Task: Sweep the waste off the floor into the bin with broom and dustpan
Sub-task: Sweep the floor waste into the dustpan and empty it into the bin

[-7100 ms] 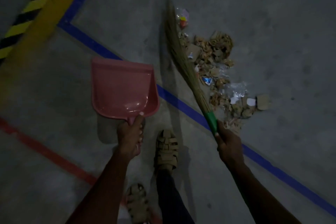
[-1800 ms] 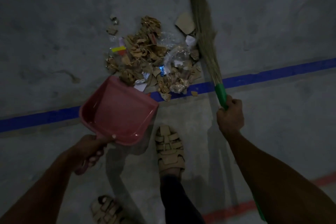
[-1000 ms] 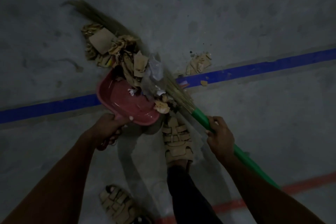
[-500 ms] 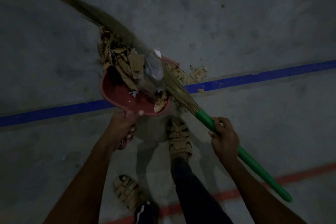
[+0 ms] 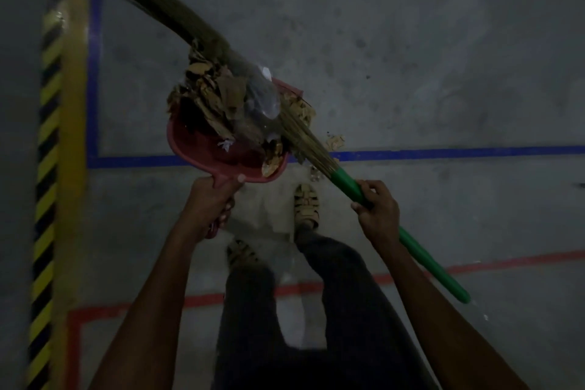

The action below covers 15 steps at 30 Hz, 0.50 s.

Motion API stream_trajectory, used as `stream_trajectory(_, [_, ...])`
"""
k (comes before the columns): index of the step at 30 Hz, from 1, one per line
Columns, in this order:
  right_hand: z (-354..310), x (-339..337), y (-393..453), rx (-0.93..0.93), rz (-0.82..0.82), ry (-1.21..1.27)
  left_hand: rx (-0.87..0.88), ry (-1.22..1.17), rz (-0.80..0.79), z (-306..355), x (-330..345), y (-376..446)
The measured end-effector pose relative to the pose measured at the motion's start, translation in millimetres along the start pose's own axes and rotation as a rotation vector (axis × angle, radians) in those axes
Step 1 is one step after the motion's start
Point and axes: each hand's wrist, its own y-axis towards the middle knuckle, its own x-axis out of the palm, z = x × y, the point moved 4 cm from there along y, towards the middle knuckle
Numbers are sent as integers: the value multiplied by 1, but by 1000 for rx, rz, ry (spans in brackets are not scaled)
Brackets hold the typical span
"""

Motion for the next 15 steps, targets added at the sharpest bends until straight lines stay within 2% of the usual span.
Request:
stream_trajectory(7, [-78,-88,-68,-231,32,-30,78,-125,67,7,-43,-147])
stream_trajectory(11, [-102,-112,-89,-353,-11,-92,100,-178,126,-4,-53,-212])
stream_trajectory(15, [-129,-121,-103,-468,-82,-48,129,-294,264,-25,-58,-250])
